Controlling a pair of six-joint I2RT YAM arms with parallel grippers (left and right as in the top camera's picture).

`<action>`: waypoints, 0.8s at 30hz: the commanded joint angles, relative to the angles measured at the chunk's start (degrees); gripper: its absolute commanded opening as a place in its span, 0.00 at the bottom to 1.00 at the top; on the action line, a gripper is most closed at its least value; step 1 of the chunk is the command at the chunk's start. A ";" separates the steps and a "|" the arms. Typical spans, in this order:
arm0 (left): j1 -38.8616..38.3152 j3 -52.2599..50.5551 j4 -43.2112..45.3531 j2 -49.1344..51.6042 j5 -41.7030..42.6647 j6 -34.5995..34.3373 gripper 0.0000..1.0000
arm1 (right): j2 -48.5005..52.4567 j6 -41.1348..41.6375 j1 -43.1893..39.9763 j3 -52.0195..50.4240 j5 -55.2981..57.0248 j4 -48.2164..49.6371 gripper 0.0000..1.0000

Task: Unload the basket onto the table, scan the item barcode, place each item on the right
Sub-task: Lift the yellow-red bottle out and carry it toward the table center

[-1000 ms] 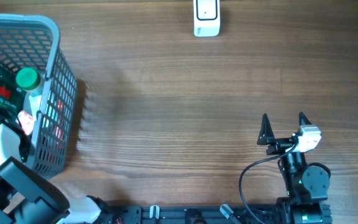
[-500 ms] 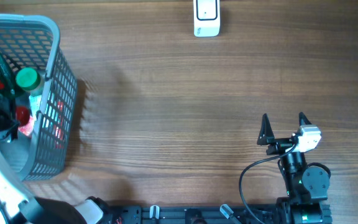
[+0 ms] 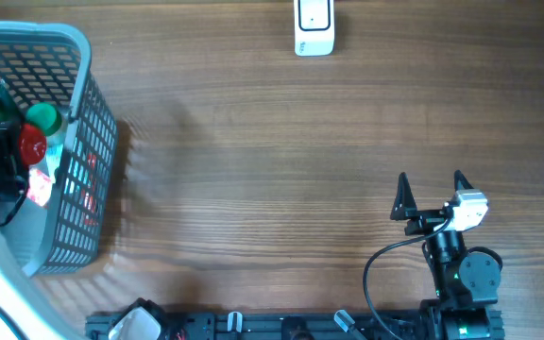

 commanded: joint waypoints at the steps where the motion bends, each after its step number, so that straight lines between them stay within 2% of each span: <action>1: 0.09 1.57 4.50 -4.76 8.20 -0.09 0.47 | -0.57 -0.52 0.24 -0.04 -0.66 0.17 1.00; 5: -0.24 1.57 11.89 -8.98 16.92 -0.09 0.48 | -0.57 -0.52 0.24 -0.04 -0.66 0.17 1.00; 7: -1.81 1.57 13.09 -10.78 17.55 -0.04 0.49 | -0.57 -0.50 0.24 -0.04 -0.66 0.17 1.00; 11: -9.01 1.55 13.29 -13.40 17.07 2.56 0.50 | -0.57 -0.52 0.24 -0.04 -0.66 0.17 1.00; 13: -15.45 1.55 13.77 -13.66 15.43 3.63 0.50 | -0.57 -0.52 0.24 -0.04 -0.66 0.17 1.00; 16: -25.97 1.55 13.66 -13.16 9.27 6.27 0.50 | -0.57 -0.50 0.24 -0.04 -0.66 0.17 1.00; 17: -35.71 1.55 12.50 -11.89 2.01 9.81 0.50 | -0.57 -0.52 0.24 -0.04 -0.66 0.17 1.00; 18: -40.94 1.55 11.58 -10.78 -2.01 11.32 0.50 | -0.57 -0.52 0.24 -0.04 -0.66 0.17 1.00; 24: -62.66 1.55 5.95 -1.73 -24.41 17.14 0.50 | -0.57 -0.50 0.24 -0.04 -0.66 0.17 1.00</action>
